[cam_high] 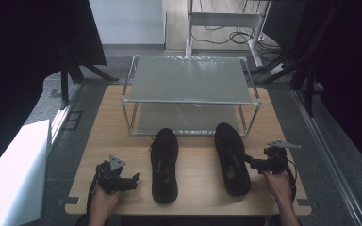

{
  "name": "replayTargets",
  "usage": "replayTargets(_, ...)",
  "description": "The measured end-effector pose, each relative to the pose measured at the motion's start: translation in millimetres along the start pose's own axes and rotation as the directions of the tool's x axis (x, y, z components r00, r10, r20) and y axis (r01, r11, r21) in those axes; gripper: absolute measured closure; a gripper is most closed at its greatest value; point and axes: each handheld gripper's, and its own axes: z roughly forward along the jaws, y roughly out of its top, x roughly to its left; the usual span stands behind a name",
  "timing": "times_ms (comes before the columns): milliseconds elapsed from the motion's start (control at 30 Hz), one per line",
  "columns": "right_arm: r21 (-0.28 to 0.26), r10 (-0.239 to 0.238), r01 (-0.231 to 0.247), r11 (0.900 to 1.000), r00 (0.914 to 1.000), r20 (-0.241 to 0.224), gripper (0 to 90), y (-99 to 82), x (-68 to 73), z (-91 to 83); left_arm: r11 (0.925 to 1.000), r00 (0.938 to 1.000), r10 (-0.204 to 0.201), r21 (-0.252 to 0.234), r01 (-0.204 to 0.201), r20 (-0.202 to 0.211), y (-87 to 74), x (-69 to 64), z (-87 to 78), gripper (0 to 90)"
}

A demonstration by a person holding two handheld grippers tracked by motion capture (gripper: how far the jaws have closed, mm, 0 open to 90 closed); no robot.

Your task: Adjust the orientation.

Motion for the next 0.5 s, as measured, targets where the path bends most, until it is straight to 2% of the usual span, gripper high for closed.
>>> replayTargets(67,0.005,0.038,-0.038,0.9993,0.9989,-0.026,2.4,-4.0,-6.6,2.3,1.0,1.0,-0.002,0.001,0.002,0.002,0.1,-0.2,-0.1,0.0)
replayTargets(167,0.009,0.031,-0.03,0.9995,0.9994,-0.016,1.5,-6.0,-8.5,3.1,0.9999,0.9999,-0.014,0.007,0.014,0.009,0.3,-0.1,-0.1,0.0)
replayTargets(200,0.008,0.049,-0.049,0.9988,0.9985,-0.026,1.3,-8.5,-10.3,3.1,0.9997,0.9997,-0.02,0.01,0.02,0.012,0.4,0.0,-0.2,0.0)
replayTargets(267,0.007,0.052,-0.051,0.9987,0.9982,-0.03,1.3,-9.3,-11.2,2.0,0.9994,0.9993,-0.033,0.007,0.033,0.019,0.7,-0.1,-0.8,0.0)
replayTargets(433,-0.035,0.053,-0.056,0.9978,0.996,-0.072,0.0,-9.0,-9.3,-9.5,0.9989,0.9985,-0.045,-0.009,0.046,0.03,3.3,-2.9,-4.8,0.0)
replayTargets(500,-0.043,0.052,-0.055,0.9976,0.996,-0.073,0.0,-9.0,-8.1,-13.5,0.9983,0.9977,-0.053,-0.02,0.054,0.042,4.7,-4.4,-7.0,0.0)
